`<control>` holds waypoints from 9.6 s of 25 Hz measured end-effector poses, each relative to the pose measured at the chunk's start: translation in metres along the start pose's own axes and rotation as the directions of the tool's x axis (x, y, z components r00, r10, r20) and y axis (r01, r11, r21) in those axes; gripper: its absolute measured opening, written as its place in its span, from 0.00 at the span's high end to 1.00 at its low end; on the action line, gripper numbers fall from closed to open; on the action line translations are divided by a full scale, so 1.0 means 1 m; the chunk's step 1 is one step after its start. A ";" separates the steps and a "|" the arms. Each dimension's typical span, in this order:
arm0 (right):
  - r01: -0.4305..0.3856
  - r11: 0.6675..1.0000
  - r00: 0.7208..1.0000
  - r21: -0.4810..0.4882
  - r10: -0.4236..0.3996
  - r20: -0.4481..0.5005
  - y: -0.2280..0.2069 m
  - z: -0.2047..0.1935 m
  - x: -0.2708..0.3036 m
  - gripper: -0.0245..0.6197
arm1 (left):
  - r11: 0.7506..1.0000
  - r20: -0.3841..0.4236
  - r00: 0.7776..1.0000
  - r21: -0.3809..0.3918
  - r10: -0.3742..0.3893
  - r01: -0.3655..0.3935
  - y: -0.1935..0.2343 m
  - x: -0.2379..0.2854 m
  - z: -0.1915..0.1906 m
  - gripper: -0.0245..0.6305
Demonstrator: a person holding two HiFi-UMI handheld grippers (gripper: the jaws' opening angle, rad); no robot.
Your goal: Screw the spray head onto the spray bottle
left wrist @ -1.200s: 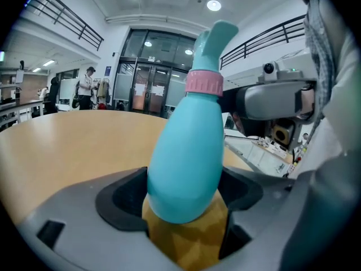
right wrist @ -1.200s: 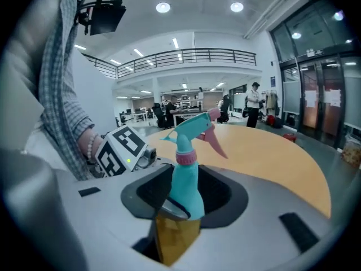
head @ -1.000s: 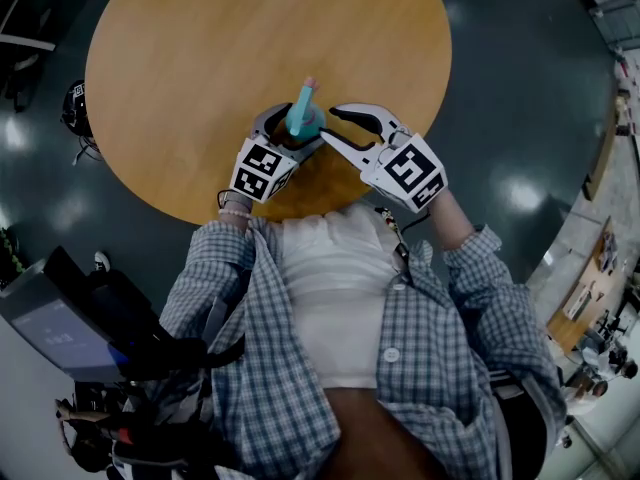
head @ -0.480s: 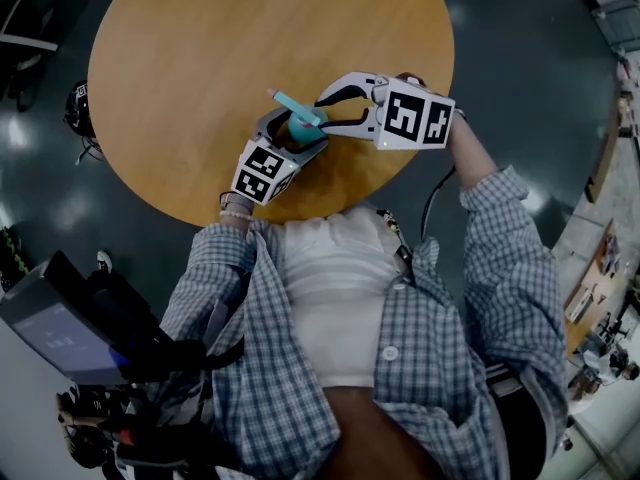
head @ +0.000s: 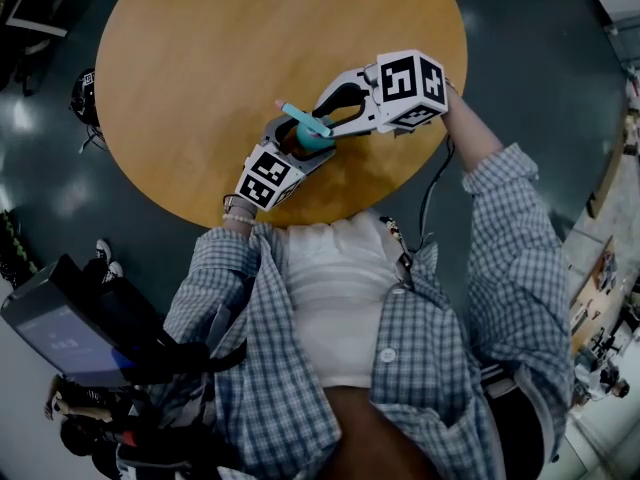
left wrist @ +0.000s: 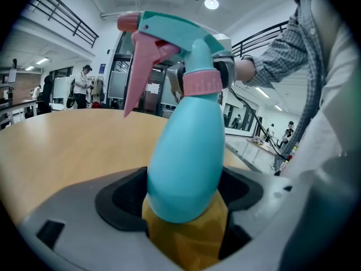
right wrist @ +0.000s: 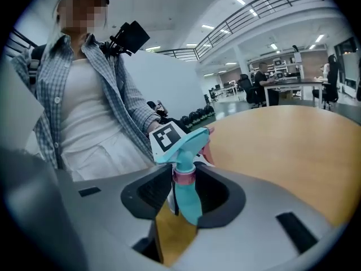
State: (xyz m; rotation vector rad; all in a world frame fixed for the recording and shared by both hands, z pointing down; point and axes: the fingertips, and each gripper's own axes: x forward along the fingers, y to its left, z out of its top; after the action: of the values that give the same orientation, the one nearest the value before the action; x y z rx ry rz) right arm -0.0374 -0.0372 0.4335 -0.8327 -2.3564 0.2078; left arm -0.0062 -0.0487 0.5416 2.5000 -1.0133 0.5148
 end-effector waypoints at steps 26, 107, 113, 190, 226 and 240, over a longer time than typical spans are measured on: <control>0.882 0.407 0.345 0.240 -0.902 0.261 0.009 0.000 -0.003 0.78 | 0.997 0.026 0.998 -0.052 0.063 -0.061 0.004 -0.005 -0.002 0.38; 0.864 0.251 0.217 0.437 -0.968 0.128 -0.002 -0.006 -0.014 0.78 | 0.972 0.045 0.977 -0.120 0.210 -0.204 0.013 0.006 0.004 0.38; 0.823 0.409 0.364 0.395 -0.912 0.188 0.010 -0.009 -0.021 0.78 | 0.979 0.043 0.982 -0.096 0.184 -0.179 0.009 0.008 0.005 0.38; 0.381 0.916 0.923 -0.127 -0.385 -0.006 0.030 -0.006 -0.053 0.59 | 0.998 -0.012 0.998 0.017 -0.063 0.063 -0.024 0.007 -0.001 0.38; 0.874 0.387 0.356 0.294 -0.921 0.157 0.018 -0.021 -0.012 0.77 | 0.999 -0.012 0.999 0.013 -0.051 0.051 -0.017 0.010 0.000 0.38; 0.779 0.522 0.509 0.346 -0.850 0.135 0.014 -0.047 -0.001 0.56 | 0.995 -0.082 0.994 0.058 -0.073 0.078 -0.020 0.013 -0.014 0.37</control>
State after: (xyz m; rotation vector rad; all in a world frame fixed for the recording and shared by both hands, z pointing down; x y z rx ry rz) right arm -0.0006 -0.0296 0.4659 0.5570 -2.6446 0.2063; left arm 0.0147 -0.0364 0.5551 2.5387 -0.8825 0.6256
